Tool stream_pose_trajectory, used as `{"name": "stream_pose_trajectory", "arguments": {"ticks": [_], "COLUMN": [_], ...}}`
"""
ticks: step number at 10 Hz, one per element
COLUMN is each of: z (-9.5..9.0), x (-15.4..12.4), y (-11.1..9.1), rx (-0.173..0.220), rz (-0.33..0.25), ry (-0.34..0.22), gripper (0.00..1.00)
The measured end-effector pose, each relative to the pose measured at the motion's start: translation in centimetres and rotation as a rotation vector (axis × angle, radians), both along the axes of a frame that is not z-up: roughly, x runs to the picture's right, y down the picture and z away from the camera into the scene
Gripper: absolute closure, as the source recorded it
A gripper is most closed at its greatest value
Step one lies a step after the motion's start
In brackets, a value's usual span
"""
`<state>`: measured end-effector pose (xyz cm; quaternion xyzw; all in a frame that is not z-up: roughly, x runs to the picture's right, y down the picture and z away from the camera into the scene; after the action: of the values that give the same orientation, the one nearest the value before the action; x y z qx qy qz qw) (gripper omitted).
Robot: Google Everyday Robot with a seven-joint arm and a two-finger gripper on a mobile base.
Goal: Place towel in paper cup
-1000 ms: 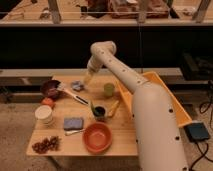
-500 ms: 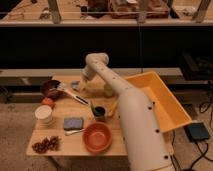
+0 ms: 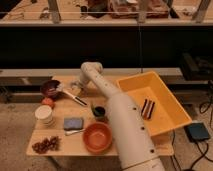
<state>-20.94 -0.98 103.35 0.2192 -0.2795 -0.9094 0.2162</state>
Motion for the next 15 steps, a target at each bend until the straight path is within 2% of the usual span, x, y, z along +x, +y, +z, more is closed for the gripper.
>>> {"name": "stream_pose_trajectory", "arguments": {"ticks": [3, 5, 6, 9, 12, 13, 15], "z": [-0.2, -0.2, -0.1, -0.6, -4.9, -6.4, -11.2], "x": [0.1, 0.0, 0.1, 1.2, 6.0, 6.6, 7.1], "y": [-0.2, -0.2, -0.2, -0.6, -4.5, -5.8, -9.0], "rx": [0.014, 0.017, 0.019, 0.037, 0.067, 0.069, 0.063], "rz": [-0.037, -0.040, -0.040, -0.065, -0.078, -0.084, -0.108], "ry": [0.004, 0.005, 0.006, 0.035, 0.099, 0.107, 0.100], "gripper": [0.76, 0.94, 0.99, 1.00, 1.00, 1.00, 1.00]}}
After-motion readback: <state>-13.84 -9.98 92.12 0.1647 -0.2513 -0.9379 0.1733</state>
